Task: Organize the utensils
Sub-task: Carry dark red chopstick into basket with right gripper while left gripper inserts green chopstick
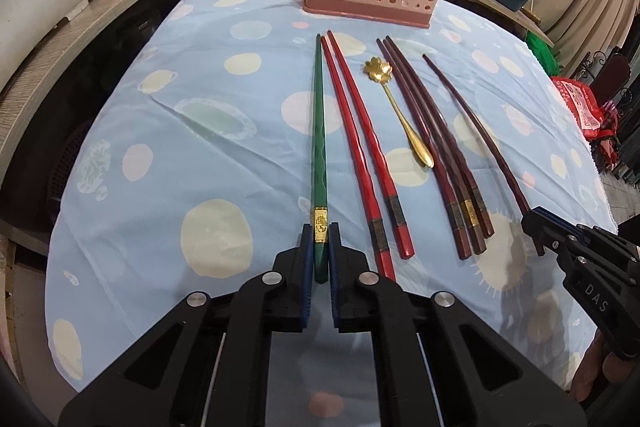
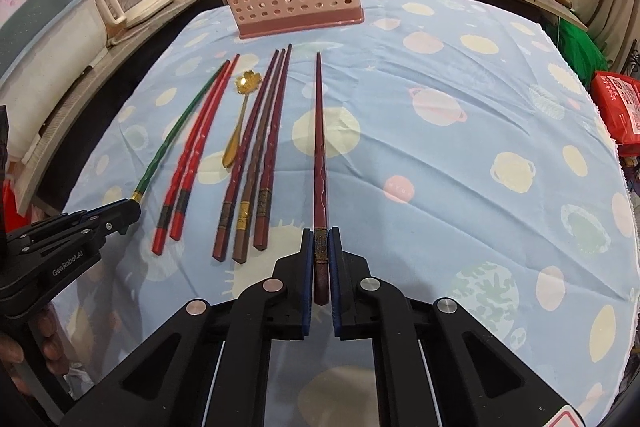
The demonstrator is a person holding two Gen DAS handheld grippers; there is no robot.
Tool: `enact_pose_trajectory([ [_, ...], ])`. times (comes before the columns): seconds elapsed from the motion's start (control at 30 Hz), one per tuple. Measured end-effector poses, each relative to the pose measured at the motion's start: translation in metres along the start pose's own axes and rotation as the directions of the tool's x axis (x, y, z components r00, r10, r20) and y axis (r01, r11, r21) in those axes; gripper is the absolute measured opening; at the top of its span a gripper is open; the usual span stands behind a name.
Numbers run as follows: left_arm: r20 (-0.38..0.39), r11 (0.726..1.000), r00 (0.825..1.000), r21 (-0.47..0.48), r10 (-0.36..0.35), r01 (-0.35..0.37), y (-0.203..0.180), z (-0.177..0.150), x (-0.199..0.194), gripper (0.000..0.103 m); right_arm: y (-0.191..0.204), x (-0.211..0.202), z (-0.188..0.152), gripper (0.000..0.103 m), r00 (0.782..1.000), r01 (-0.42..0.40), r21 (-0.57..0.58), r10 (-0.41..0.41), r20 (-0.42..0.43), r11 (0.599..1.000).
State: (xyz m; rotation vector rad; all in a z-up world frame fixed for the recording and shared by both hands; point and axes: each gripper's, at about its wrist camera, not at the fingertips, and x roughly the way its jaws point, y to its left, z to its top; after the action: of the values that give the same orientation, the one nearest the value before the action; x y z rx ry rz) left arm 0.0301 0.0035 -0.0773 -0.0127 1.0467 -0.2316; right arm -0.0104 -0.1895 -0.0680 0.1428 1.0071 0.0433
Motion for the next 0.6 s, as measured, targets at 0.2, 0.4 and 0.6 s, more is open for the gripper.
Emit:
enact_pose_trajectory([
  [0.2,0.042,1.0,0.999,-0.014,-0.012,0.013,0.002,0.008,-0.024,0.007,0.0,-0.024,0.011,0.007,0.998,-0.036,0.015,0.035,0.054,0.999],
  [0.4,0.118,0.999,0.992,-0.031,-0.036,0.04,0.004,0.026,-0.057,0.007,-0.004,-0.052,0.031,0.007,0.99,-0.076,0.039,0.071,0.123,0.996],
  [0.6,0.2,0.999,0.979,-0.03,-0.035,0.042,0.004,0.056,-0.086,0.007,-0.005,-0.077,0.058,0.007,0.974,-0.082,0.024,0.075,0.212,0.996],
])
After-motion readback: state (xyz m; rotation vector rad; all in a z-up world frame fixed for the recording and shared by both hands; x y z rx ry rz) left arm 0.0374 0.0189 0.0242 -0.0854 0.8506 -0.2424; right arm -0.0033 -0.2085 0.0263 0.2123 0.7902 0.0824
